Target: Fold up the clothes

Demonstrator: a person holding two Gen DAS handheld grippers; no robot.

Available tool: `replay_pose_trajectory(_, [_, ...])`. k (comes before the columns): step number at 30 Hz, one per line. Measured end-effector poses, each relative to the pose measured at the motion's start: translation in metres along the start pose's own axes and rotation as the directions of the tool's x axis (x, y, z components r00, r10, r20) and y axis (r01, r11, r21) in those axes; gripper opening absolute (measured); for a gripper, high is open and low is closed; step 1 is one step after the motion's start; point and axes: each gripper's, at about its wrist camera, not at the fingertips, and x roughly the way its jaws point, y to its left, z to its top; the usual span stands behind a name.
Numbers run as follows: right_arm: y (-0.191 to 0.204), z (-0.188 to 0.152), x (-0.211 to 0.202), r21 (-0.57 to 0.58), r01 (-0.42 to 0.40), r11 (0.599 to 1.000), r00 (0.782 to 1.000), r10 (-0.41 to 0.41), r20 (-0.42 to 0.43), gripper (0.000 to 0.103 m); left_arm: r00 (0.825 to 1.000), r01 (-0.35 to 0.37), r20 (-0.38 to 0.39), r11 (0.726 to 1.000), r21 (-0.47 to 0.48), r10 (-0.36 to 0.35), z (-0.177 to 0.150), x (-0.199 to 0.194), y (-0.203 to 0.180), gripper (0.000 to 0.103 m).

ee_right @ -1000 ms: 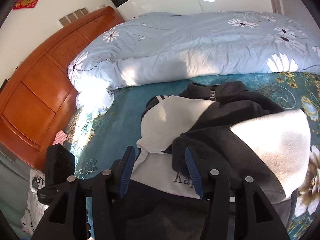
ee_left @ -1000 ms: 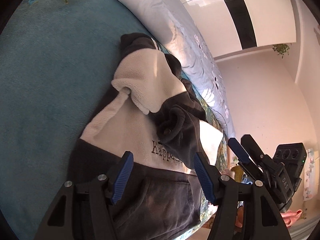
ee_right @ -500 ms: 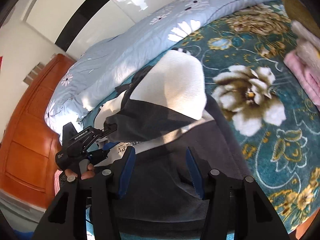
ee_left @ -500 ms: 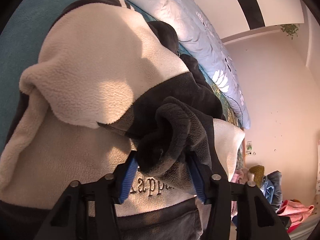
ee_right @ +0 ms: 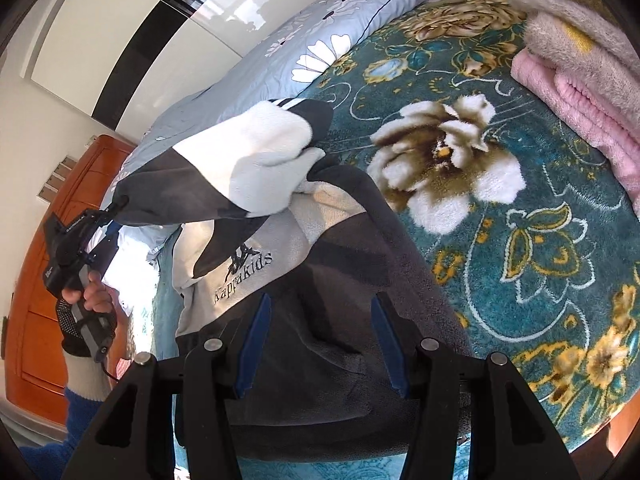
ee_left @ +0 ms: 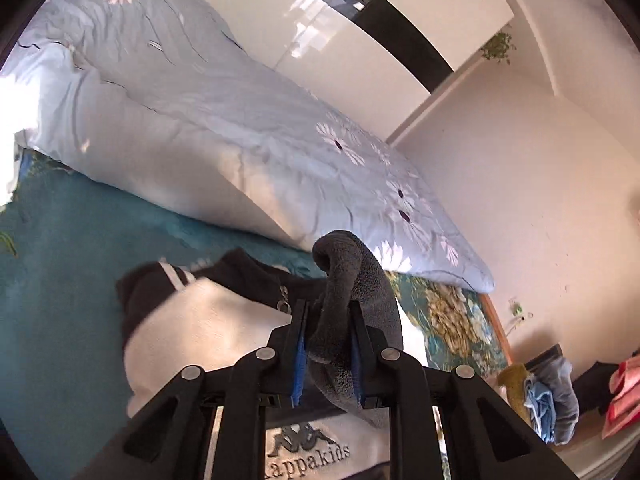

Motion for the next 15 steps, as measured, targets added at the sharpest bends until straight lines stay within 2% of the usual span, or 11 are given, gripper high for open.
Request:
replay_pose_trajectory(2, [-0.001, -0.001, 0.003, 0.002, -0.002, 1.0, 1.0, 0.002, -0.001, 0.054, 0.999, -0.045, -0.014, 0.997, -0.066, 0.044, 0.004, 0.004, 0.028, 0.019])
replay_pose_trajectory(5, [0.003, 0.002, 0.011, -0.018, 0.003, 1.0, 1.0, -0.003, -0.013, 0.054, 0.99, -0.122, -0.091, 0.98, -0.154, 0.109, -0.013, 0.028, 0.068, 0.019])
replay_pose_trajectory(7, [0.01, 0.011, 0.02, -0.058, 0.0, 0.998, 1.0, -0.002, -0.026, 0.054, 0.985, -0.145, -0.119, 0.967, -0.21, 0.122, -0.028, 0.036, 0.09, 0.019])
replay_pose_trajectory(9, [0.016, 0.023, 0.031, -0.072, -0.054, 0.996, 0.998, 0.051, -0.044, 0.054, 0.987, -0.138, -0.118, 0.955, -0.263, 0.11, -0.04, 0.04, 0.105, 0.019])
replay_pose_trajectory(11, [0.017, 0.036, 0.041, -0.021, -0.13, 0.991, 0.991, 0.129, -0.046, 0.054, 0.987, -0.14, -0.12, 0.946, -0.291, 0.109, -0.043, 0.04, 0.114, 0.019])
replay_pose_trajectory(13, [0.017, 0.051, 0.052, 0.034, -0.211, 0.977, 0.977, 0.212, -0.034, 0.054, 0.988, -0.14, -0.105, 0.949, -0.282, 0.114, -0.039, 0.038, 0.113, 0.019])
replay_pose_trajectory(15, [0.013, 0.065, 0.065, 0.096, -0.246, 0.964, 0.968, 0.249, -0.016, 0.055, 0.988, -0.142, -0.089, 0.956, -0.255, 0.123, -0.033, 0.035, 0.108, 0.019])
